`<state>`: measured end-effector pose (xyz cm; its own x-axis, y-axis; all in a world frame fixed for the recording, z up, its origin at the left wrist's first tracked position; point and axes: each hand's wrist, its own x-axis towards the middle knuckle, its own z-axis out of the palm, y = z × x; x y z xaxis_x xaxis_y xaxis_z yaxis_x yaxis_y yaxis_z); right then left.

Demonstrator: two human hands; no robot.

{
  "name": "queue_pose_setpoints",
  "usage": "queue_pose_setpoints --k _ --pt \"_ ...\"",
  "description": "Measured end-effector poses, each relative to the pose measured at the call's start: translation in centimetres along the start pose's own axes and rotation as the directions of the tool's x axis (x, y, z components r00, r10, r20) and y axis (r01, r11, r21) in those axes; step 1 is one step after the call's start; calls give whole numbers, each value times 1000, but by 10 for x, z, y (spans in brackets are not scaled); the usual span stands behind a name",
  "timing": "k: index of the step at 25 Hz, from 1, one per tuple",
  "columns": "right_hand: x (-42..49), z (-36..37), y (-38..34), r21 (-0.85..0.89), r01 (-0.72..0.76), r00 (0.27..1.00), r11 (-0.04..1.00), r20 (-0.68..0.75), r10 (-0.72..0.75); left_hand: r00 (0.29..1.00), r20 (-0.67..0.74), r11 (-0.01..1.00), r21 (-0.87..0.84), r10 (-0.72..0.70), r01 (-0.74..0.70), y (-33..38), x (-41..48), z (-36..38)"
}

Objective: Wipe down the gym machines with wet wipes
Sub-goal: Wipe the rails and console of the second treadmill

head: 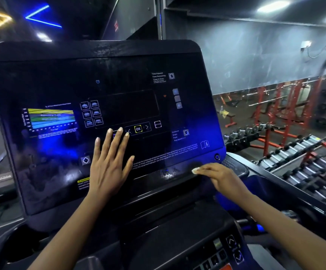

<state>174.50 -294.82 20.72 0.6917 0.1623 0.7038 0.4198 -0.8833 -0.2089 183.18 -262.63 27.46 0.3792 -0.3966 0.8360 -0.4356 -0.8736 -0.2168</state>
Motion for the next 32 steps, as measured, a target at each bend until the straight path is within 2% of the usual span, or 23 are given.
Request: queue_pose_setpoints --k 2,5,9,12,15,18,22,26,32 --pt "1 -6 7 22 -44 997 999 -58 46 1000 1 1000 -10 -7 7 8 9 2" --pt "30 -16 1 66 13 982 998 -189 0 1000 -4 1000 -8 -25 25 21 32 9" --pt "115 -46 9 105 95 927 990 -372 -50 997 -14 997 -7 -75 75 36 71 16" --pt "193 -75 20 55 140 874 989 -475 -98 993 -23 994 6 -113 113 39 91 21" --pt "266 -96 38 -29 158 867 987 -475 -153 990 -8 986 82 -142 143 42 95 27" --pt "298 -100 55 -96 151 903 984 -392 -177 988 4 981 126 -152 150 42 94 30" --pt "259 -84 77 -175 316 834 932 -417 -361 988 5 978 141 -157 155 42 93 30" --pt "188 -61 97 -168 333 872 928 -319 -371 988 -3 979 132 -155 154 43 92 30" --pt "80 -27 106 -141 342 897 929 -245 -368 987 8 978 139 -161 158 44 92 28"
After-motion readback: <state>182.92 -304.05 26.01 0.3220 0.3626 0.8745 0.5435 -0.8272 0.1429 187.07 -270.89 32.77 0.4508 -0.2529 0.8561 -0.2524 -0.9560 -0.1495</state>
